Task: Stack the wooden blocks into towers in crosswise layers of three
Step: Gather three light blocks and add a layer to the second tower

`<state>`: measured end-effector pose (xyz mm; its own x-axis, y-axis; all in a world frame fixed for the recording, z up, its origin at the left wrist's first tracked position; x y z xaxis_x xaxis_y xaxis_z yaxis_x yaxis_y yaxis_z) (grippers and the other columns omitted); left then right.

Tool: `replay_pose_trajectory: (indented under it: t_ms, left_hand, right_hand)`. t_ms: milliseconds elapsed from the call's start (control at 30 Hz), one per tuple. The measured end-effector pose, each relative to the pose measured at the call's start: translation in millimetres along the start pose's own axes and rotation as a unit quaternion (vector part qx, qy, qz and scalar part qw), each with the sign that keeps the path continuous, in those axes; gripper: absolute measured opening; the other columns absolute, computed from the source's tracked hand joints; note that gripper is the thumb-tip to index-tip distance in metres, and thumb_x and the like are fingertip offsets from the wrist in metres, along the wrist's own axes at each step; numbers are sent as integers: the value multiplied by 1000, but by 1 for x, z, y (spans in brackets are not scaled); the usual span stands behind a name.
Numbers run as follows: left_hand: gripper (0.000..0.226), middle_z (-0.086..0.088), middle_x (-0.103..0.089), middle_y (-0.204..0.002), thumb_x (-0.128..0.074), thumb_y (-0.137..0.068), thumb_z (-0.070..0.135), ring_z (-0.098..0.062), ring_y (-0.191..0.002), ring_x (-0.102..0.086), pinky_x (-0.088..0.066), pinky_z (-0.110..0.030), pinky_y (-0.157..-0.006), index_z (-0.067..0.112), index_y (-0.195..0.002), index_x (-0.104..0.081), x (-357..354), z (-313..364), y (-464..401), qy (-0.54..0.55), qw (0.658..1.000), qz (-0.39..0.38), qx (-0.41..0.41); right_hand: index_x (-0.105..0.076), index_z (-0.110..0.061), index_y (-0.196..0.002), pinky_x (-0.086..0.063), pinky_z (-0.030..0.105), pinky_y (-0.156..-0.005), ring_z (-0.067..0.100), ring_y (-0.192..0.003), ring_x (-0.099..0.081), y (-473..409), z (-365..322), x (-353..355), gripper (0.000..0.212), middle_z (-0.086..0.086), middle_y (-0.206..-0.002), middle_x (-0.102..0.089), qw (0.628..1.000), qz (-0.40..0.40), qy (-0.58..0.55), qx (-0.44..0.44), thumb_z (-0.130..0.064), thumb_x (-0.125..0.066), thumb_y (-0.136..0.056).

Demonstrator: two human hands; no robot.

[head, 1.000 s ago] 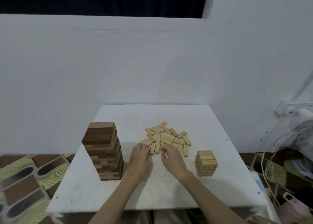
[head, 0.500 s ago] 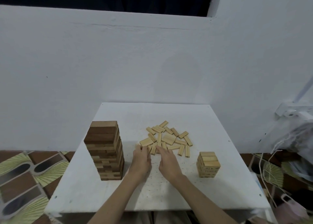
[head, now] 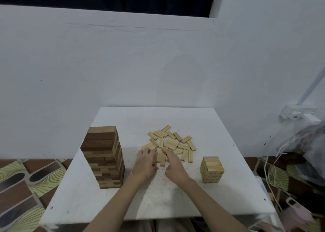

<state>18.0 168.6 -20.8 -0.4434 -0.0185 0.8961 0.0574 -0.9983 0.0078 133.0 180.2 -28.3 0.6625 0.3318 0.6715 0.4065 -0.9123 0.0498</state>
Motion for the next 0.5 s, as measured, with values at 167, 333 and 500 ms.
replay_pose_trajectory:
  t_ms: [167,333,500]
  left_hand:
    - [54,-4,-48,-126,-62,-85,25,-23,-118,-34,-33,-31,-96,24,-136,-42,-1,7,-3,-34,999,-21,-5]
    - [42,-6,-49,-118,-64,-82,28,-26,-113,-37,-35,-32,-90,22,-121,-51,-1,10,-4,-65,997,-31,15]
    - [27,-9,-46,-111,-62,-81,17,-27,-109,-42,-41,-31,-87,15,-108,-57,-5,5,2,-34,997,-55,34]
  right_hand:
    - [-26,-30,-146,-49,39,-90,23,-116,-44,0,-2,2,83,4,-135,-43,998,-64,-15,-23,13,-46,-78]
    - [-30,-29,-146,-50,43,-95,26,-115,-51,-3,-2,3,84,1,-137,-46,997,-75,-13,-30,14,-46,-75]
    - [-30,-29,-146,-50,33,-87,19,-120,-43,-1,-2,5,82,-3,-136,-43,995,-85,-25,-37,15,-45,-78]
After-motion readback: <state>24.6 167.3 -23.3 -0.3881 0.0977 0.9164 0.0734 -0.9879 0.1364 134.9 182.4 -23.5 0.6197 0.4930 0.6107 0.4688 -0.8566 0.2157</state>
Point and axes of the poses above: each hand's wrist, its own y-axis away from the middle knuckle, its own x-axis out of the back of the hand, z = x × y, the point moved 7 cm from there along -y, towards the middle knuckle
